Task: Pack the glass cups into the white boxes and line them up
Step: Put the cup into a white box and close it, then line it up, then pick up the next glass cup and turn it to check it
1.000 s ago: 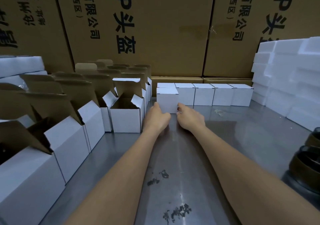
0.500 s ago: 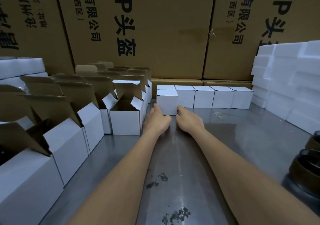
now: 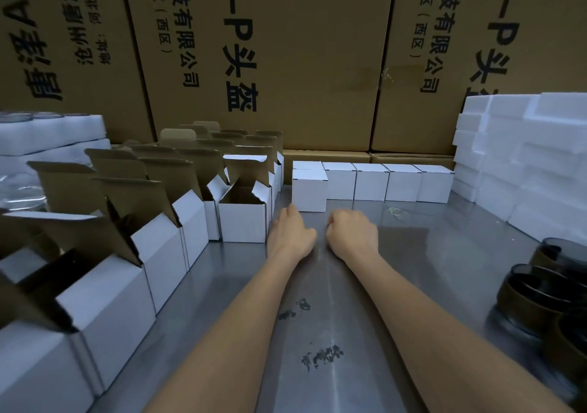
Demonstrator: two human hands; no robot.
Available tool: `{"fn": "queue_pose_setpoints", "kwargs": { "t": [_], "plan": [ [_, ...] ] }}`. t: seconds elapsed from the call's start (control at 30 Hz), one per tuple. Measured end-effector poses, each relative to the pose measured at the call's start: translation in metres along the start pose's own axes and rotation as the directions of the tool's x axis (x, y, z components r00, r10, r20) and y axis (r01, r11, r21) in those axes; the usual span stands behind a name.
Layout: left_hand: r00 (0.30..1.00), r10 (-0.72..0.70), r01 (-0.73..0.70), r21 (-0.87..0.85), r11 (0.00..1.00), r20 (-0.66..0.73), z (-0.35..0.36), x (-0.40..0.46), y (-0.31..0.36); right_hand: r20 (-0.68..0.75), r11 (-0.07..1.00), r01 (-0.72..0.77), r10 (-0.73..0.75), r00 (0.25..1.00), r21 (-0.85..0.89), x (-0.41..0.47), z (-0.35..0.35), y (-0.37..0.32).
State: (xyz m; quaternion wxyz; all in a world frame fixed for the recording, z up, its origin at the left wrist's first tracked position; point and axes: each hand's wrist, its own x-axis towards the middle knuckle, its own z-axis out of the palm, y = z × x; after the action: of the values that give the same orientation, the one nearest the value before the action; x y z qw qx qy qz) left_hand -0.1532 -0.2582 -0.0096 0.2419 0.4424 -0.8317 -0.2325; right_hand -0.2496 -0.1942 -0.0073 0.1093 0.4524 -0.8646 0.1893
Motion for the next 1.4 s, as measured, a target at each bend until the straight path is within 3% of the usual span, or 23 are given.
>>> {"fn": "queue_pose_setpoints", "kwargs": {
  "t": [0.33, 0.73, 0.83, 1.13, 1.4],
  "plan": [
    [0.979, 0.204, -0.204, 0.131, 0.97, 0.011, -0.015, -0.077, -0.007, -0.024, 1.0, 0.017, -0.017, 1.0, 0.002, -0.085, -0.032, 0.001],
    [0.961, 0.276, -0.275, 0.167, 0.947, 0.018, -0.033, -0.157, -0.011, -0.003, 0.999, -0.046, 0.046, 0.999, 0.021, -0.164, -0.066, 0.005],
    [0.954, 0.299, -0.297, 0.174, 0.939, 0.014, -0.033, -0.169, -0.016, -0.054, 0.997, -0.077, 0.076, 0.996, -0.029, -0.171, -0.069, 0.007],
    [0.958, 0.287, -0.287, 0.151, 0.946, 0.024, -0.033, -0.169, -0.019, -0.226, 0.955, -0.294, 0.28, 0.933, -0.03, -0.164, -0.079, 0.028],
    [0.958, 0.284, -0.285, 0.153, 0.946, 0.028, -0.034, -0.17, -0.017, -0.045, 0.848, -0.492, 0.493, 0.869, -0.199, -0.151, -0.1, 0.04]
  ]
}}
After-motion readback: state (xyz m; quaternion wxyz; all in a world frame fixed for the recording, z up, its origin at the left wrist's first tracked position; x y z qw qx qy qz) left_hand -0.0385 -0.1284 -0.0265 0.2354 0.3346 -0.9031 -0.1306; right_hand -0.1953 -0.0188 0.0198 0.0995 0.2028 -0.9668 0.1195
